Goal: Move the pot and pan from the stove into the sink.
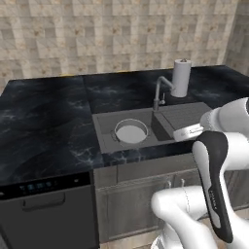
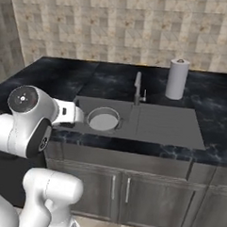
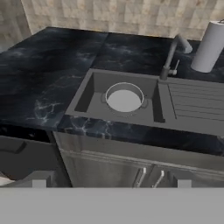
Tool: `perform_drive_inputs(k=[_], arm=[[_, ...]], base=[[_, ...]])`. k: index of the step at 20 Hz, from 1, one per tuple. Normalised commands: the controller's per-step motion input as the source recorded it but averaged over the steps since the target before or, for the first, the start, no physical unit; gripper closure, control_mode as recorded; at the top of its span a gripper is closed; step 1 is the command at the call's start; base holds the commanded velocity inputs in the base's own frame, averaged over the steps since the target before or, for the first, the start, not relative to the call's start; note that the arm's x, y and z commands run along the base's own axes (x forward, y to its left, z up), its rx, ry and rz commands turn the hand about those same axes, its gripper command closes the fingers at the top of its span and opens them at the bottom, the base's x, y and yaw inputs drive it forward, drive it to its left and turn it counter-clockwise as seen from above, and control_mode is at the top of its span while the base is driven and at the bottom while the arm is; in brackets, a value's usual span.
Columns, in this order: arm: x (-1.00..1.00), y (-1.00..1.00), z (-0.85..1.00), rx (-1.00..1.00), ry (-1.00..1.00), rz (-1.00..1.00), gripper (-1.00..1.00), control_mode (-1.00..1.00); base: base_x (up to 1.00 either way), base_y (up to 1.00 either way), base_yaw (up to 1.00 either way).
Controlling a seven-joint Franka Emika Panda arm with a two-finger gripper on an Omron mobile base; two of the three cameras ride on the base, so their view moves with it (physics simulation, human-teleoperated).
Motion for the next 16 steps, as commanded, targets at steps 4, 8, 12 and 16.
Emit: perform_drive_inputs(k=[4,8,12,16], arm=[[0.0,0.0,0.0,0.0,0.0,0.0,-1.0,1.0],[0.0,0.0,0.0,0.0,0.0,0.0,-1.0,1.0],[0.0,0.0,0.0,0.0,0.0,0.0,-1.0,1.0],[0.0,0.0,0.0,0.0,0.0,0.0,-1.0,1.0]], base=[[-0.17,-0.39,-0.3],[0.0,-0.21,-0.4],[0.03,-0.09,-0.45],[0.07,-0.04,-0.47]])
